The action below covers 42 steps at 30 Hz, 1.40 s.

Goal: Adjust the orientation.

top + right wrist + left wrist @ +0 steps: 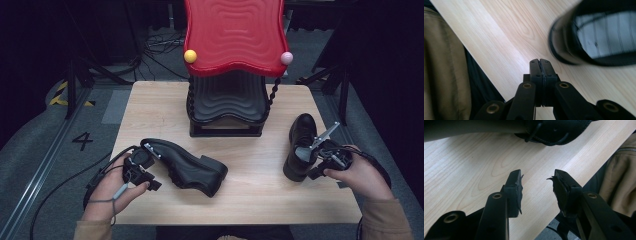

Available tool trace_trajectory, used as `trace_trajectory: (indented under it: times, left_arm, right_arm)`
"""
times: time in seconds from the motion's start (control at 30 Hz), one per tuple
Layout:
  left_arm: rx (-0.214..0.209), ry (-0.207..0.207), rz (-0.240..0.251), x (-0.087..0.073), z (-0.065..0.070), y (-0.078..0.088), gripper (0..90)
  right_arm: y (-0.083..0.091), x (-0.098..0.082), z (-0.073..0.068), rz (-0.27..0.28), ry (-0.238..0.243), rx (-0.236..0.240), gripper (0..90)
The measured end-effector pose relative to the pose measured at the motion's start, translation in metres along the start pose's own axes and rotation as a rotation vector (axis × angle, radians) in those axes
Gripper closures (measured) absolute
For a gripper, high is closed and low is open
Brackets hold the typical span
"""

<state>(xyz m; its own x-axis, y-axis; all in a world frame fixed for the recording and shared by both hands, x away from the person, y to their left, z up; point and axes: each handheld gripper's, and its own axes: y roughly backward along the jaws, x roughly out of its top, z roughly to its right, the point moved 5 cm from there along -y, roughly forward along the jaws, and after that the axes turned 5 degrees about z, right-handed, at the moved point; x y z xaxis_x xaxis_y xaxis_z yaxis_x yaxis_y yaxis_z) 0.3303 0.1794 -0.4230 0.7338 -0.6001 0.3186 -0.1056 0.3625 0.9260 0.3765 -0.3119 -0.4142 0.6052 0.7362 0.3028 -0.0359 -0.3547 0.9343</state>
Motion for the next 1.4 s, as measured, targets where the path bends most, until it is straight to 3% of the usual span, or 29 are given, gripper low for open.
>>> trace_trajectory:
  times: [0.1, 0.33, 0.63, 0.83, 0.93, 1.1, 1.2, 1.4]
  left_arm:
    - [0.001, -0.013, 0.006, 0.0, 0.001, 0.001, 57.8]
    - [-0.015, -0.025, 0.023, 0.002, 0.005, -0.001, 55.4]
    - [-0.037, -0.041, 0.038, 0.005, 0.01, 0.0, 58.5]
    - [-0.066, -0.012, 0.043, -0.001, 0.01, -0.001, 60.1]
    - [-0.054, 0.022, 0.038, -0.008, 0.007, -0.001, 60.2]
    - [-0.046, 0.041, 0.052, -0.015, 0.006, 0.001, 57.3]
    - [-0.036, 0.061, 0.037, -0.022, 0.004, 0.0, 55.4]
    - [-0.022, 0.069, 0.058, -0.025, 0.002, 0.003, 54.3]
  right_arm:
    - [-0.006, 0.012, -0.01, 0.012, 0.045, 0.027, 90.0]
    - [-0.015, 0.029, -0.019, 0.034, 0.09, 0.027, 90.0]
    - [-0.031, 0.05, -0.037, 0.066, 0.163, 0.041, 90.0]
    - [-0.041, 0.066, -0.047, 0.095, 0.211, 0.055, 90.0]
    - [-0.051, 0.077, -0.053, 0.091, 0.265, 0.083, 90.0]
    - [-0.06, 0.089, -0.059, 0.105, 0.287, 0.098, 90.0]
    - [-0.063, 0.1, -0.066, 0.124, 0.312, 0.113, 90.0]
    - [-0.074, 0.123, -0.083, 0.182, 0.348, 0.138, 90.0]
